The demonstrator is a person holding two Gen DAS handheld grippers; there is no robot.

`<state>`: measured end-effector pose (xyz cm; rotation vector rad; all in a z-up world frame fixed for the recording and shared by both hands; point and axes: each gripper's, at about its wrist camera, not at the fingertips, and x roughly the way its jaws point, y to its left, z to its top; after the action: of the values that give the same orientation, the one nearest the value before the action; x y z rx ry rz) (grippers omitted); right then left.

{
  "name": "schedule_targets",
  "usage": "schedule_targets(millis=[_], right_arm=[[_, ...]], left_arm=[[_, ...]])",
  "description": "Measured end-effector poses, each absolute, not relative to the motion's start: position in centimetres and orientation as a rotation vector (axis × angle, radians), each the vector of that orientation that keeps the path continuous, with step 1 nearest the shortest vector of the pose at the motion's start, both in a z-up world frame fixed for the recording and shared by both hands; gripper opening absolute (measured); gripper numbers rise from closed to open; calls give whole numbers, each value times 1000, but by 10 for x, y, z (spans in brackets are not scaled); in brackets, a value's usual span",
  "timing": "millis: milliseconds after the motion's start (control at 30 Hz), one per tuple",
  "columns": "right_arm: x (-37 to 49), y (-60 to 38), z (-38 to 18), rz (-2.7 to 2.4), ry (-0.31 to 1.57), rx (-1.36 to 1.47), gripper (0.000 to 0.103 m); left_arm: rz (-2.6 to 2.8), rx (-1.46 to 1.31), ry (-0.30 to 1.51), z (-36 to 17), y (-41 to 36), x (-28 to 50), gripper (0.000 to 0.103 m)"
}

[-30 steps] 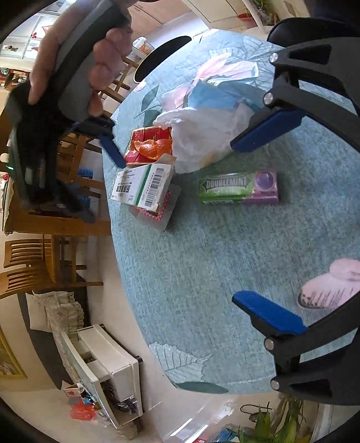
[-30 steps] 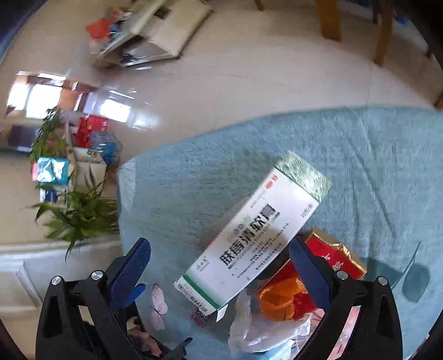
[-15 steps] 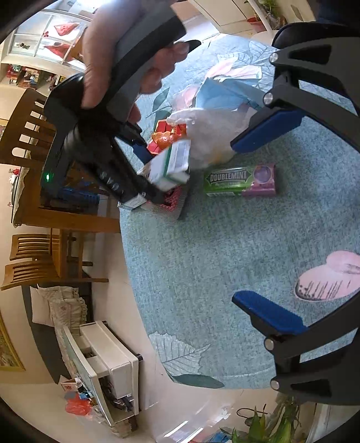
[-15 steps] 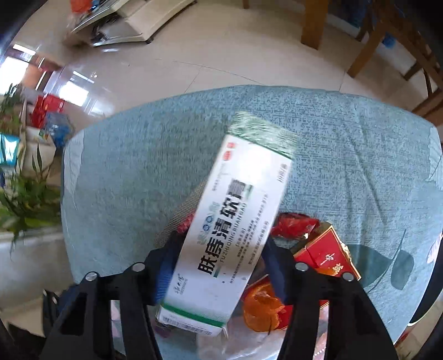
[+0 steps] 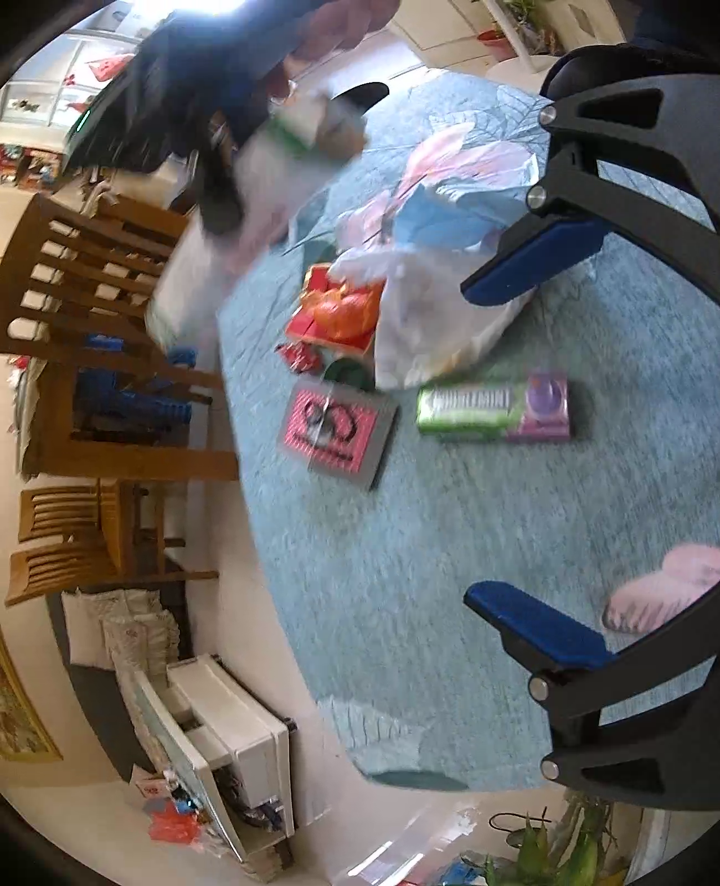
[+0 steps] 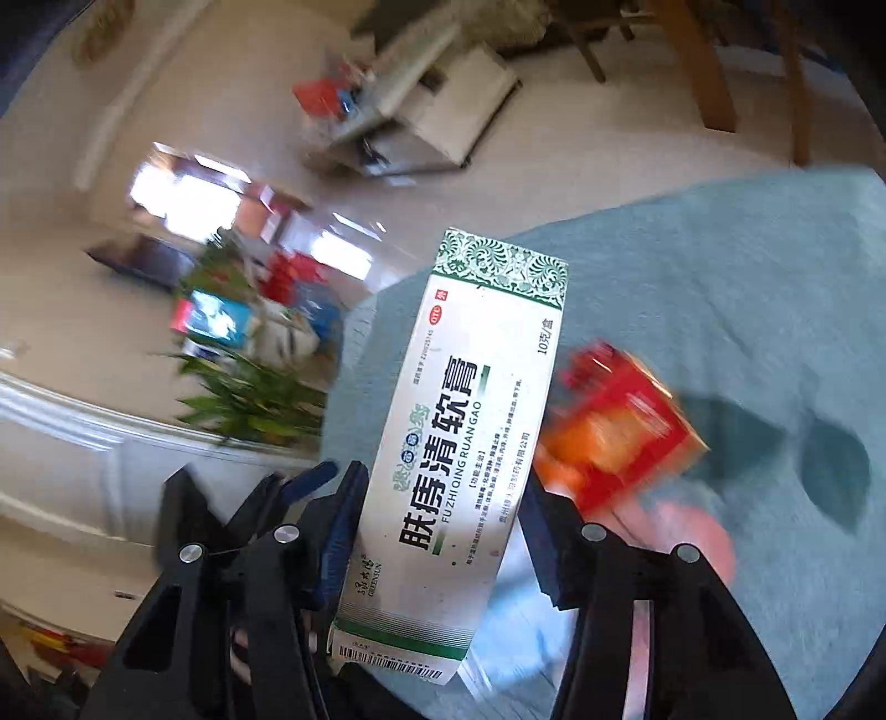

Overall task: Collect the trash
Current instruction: 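Lift the ointment box with the right tool while the left tool grasps the green gum pack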

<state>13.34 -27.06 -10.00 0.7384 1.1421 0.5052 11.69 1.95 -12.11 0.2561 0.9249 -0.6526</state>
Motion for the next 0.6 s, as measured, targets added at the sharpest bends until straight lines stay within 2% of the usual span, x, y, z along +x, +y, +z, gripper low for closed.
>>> schedule_targets(millis=[167, 367, 467, 567, 600], right_arm=[[54, -334, -129, 430, 1077, 794, 54], [-6, -393, -140, 337, 984, 868, 55], [-18, -397, -138, 331, 940, 895, 55], [-16, -400, -137, 327, 915, 905, 56], [-16, -402, -137, 328, 906, 910, 56]], left_arm=[[-691, 457, 927, -146, -2, 118, 100], [-627, 471, 1054, -167, -15, 151, 100], [-597, 479, 1051, -171, -18, 151, 100], [-570, 416, 1069, -170, -13, 151, 91], [-559, 406, 1069, -169, -14, 147, 81]])
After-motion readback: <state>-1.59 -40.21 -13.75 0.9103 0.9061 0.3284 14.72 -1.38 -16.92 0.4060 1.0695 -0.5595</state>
